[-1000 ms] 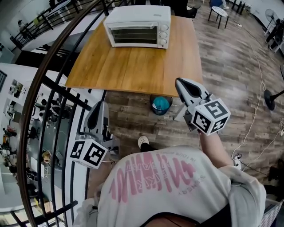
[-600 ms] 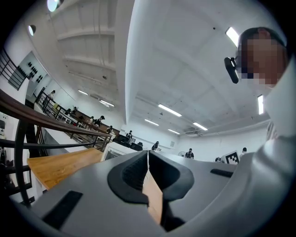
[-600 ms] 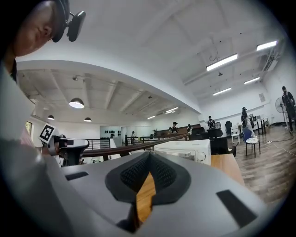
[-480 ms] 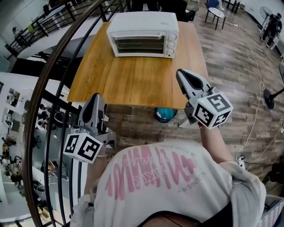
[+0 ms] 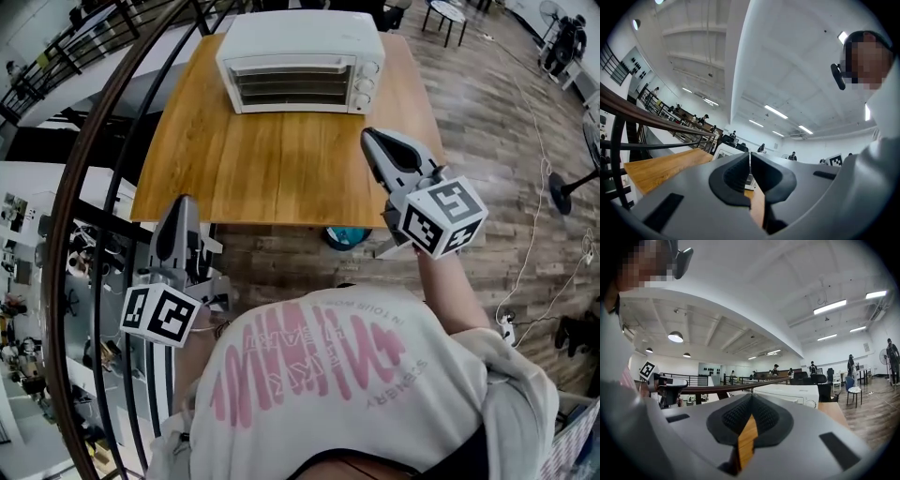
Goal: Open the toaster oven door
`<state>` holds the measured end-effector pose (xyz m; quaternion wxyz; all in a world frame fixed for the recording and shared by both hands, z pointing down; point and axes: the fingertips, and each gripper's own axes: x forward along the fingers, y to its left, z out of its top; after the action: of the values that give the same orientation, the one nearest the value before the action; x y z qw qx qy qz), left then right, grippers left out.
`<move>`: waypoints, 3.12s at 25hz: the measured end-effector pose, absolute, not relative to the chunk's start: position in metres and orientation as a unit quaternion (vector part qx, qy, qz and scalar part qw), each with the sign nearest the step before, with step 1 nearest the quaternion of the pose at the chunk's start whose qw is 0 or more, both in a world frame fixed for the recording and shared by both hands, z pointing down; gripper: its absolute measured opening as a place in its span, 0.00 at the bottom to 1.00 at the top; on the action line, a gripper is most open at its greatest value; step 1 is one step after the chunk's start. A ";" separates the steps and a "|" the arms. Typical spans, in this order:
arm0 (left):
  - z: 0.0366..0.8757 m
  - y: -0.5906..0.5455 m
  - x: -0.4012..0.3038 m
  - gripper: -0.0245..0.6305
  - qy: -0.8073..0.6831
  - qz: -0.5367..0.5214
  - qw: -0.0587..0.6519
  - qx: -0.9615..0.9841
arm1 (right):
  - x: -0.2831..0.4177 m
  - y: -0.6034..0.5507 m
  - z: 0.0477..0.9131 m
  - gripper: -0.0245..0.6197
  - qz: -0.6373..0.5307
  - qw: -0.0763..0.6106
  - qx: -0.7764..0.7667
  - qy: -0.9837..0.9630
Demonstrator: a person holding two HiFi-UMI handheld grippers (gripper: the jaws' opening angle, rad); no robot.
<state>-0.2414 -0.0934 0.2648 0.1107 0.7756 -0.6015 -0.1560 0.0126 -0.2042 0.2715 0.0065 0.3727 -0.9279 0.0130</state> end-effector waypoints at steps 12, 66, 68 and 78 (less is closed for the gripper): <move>0.275 -0.104 -0.274 0.07 -0.646 -0.167 0.128 0.734 | 0.021 -0.278 0.280 0.05 0.010 0.029 0.406 -0.913; 0.274 -0.114 -0.326 0.07 -0.738 -0.179 0.125 0.638 | 0.002 -0.467 0.364 0.27 0.442 -0.119 0.425 -0.781; 0.274 -0.115 -0.325 0.07 -0.735 -0.182 0.126 0.641 | 0.002 -0.467 0.361 0.27 0.429 -0.110 0.432 -0.786; 0.278 -0.119 -0.322 0.07 -0.727 -0.192 0.135 0.645 | 0.002 -0.470 0.360 0.27 0.392 -0.085 0.463 -0.790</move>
<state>-0.3221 -0.1194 0.2785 0.1353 0.6451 -0.7271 -0.1920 0.0020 -0.4699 0.3599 -0.0854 0.4628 -0.7904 0.3921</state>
